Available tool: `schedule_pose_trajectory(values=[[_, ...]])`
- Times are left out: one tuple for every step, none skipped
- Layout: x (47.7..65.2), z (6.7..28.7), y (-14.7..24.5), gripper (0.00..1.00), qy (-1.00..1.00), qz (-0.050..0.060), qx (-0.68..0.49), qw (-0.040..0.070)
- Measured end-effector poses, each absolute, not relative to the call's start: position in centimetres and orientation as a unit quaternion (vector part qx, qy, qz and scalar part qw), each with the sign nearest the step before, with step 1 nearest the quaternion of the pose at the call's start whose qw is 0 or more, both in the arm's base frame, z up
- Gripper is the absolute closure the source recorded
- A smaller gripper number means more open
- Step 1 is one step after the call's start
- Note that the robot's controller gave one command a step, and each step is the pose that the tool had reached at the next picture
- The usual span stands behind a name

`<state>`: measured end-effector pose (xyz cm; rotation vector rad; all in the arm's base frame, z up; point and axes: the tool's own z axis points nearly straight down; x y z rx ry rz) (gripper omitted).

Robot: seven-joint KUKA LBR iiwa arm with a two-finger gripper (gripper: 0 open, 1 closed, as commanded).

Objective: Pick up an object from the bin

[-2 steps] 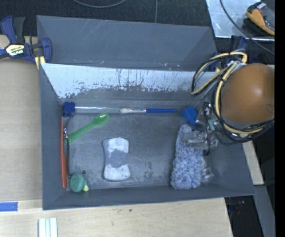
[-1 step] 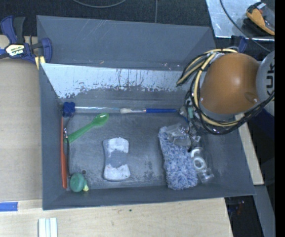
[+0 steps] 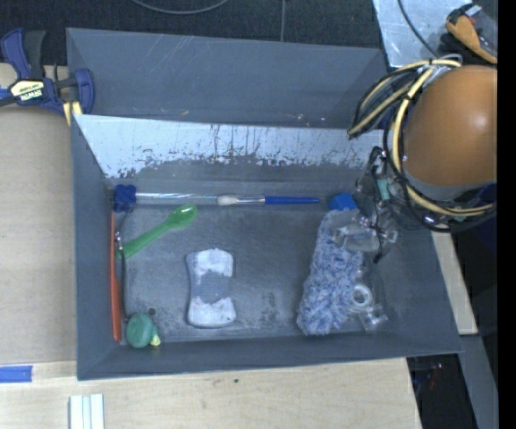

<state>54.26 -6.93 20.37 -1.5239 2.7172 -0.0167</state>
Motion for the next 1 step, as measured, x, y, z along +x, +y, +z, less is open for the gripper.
schedule_pose_trajectory(values=[[53.18, 14.15, -5.43, 1.0, 0.846, -0.007, -0.533, 0.019]])
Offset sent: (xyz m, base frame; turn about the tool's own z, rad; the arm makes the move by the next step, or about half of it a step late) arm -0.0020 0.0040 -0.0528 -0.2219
